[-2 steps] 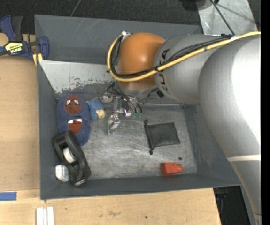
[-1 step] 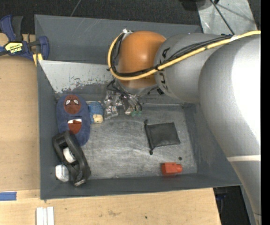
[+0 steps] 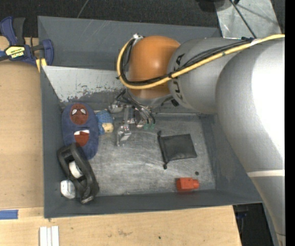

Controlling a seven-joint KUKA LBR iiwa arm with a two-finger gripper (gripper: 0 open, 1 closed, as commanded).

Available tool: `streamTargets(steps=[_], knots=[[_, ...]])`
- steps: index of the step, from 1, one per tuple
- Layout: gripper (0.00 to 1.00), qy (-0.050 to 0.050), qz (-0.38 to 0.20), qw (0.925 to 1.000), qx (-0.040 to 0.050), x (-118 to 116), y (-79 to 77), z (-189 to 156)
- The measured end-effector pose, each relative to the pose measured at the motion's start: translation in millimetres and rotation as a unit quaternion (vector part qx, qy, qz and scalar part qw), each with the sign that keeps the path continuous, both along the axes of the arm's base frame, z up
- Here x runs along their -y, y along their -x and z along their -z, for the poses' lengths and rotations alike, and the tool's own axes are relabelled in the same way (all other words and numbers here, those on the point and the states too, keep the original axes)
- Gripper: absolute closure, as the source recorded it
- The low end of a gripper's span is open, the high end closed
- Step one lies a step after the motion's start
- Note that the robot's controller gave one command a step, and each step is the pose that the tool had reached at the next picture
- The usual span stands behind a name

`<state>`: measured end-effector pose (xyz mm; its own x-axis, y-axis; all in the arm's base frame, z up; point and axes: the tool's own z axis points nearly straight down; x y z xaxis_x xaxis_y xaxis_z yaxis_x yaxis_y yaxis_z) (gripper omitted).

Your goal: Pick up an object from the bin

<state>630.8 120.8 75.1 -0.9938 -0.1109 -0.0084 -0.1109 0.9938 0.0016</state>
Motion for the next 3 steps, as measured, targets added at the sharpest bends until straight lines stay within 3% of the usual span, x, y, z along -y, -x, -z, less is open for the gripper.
streamTargets(steps=[1, 2, 3], knots=[[1.0, -0.001, 0.001, 0.9999, 0.0106, 0.4, -4.8, -3.9], [0.0, 0.0, 0.0, 1.0, 0.0, 0.0, 0.0, 0.1], [1.0, -0.002, 0.001, 0.9999, 0.0103, -0.1, -4.7, -3.9]])
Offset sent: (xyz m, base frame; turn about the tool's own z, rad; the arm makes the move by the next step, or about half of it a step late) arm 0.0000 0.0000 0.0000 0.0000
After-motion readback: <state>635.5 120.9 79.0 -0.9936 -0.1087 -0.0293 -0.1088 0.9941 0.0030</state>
